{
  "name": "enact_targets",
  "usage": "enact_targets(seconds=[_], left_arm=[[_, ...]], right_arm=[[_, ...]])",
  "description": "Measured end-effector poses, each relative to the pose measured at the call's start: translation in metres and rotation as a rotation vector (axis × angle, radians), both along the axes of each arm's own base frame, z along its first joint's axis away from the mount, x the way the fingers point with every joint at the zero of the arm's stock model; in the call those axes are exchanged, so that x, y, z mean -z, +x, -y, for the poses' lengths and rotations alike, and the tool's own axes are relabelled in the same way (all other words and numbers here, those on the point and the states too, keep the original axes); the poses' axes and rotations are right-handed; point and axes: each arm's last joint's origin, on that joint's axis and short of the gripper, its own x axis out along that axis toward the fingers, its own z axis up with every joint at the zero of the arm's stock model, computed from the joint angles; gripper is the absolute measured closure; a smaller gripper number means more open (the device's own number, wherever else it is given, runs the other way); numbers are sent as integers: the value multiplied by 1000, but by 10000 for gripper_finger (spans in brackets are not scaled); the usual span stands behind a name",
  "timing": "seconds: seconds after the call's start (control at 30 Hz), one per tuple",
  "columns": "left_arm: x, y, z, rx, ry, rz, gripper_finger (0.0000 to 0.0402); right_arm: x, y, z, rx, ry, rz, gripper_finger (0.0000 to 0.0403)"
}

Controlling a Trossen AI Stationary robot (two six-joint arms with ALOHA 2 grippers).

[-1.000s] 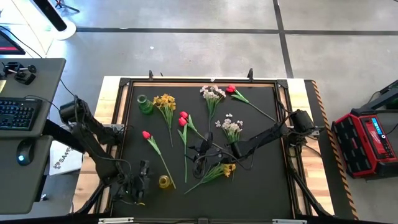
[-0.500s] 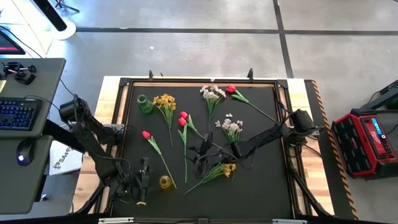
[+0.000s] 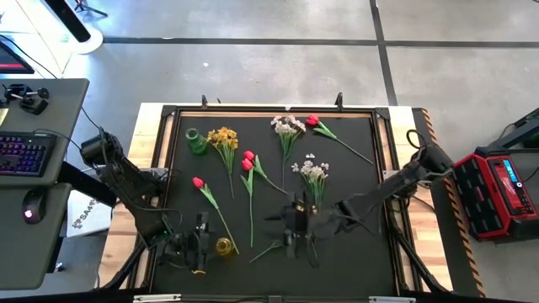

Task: Sort flowers into vase by color
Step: Move the yellow vase to the bottom right of the table

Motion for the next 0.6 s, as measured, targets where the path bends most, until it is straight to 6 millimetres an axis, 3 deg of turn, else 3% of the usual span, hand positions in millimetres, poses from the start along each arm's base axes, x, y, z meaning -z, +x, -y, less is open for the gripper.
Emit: enact_targets(seconds=[0.3, 0.6], left_arm=[[9, -1, 4, 42, -2, -50, 161], [6, 5, 9, 68, 58, 26, 161]], right_arm=[[1, -23, -33, 66, -23, 8, 226], [0, -39, -51, 139, -12, 38, 226]])
